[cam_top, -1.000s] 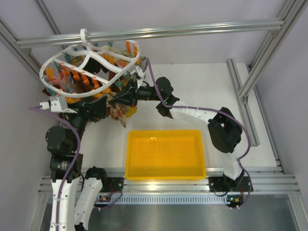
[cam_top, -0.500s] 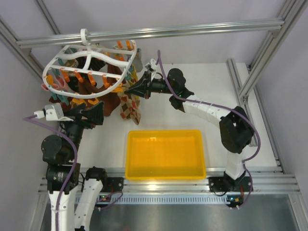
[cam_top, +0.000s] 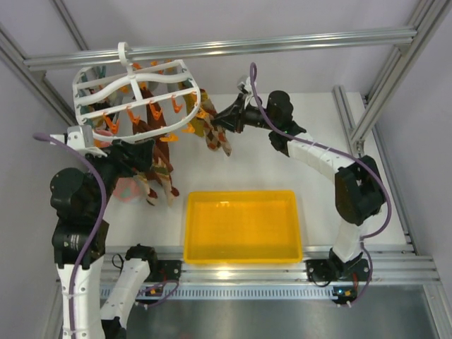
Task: Clip the socks to the hanger
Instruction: Clamp the sock onto the hanger, then reset both arms
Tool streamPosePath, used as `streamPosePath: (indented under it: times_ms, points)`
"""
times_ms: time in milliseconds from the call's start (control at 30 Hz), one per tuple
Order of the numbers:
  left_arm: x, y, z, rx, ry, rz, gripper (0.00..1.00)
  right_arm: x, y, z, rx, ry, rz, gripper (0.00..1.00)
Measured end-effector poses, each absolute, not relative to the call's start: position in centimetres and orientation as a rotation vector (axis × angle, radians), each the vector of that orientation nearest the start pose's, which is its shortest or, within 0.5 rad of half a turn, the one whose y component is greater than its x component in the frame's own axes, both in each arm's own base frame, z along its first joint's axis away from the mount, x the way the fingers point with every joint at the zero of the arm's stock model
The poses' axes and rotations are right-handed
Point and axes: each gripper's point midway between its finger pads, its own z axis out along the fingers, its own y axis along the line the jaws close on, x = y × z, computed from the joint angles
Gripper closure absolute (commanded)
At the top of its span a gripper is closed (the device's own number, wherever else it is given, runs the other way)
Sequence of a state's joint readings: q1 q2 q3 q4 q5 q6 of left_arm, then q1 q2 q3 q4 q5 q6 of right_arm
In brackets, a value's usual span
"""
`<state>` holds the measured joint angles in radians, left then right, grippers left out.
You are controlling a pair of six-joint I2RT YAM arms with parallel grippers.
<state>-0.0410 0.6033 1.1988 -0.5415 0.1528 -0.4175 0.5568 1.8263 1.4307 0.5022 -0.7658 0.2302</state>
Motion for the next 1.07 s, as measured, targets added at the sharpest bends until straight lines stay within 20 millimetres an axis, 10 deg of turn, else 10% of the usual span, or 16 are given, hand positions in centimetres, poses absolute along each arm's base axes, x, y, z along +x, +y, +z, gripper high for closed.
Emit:
streamPosePath:
  times_ms: [533,1067]
  points:
    - [22.5,-5.5,42.7,0.028,1.631,-0.371,0.02,31.3,32.1,34.4,-0.972,1.367,1.012,0.11]
    - [18.5,-1.2,43.2,0.065,1.484,-0.042,0.02,24.0,21.8,35.7,-0.843,1.355,0.767,0.0]
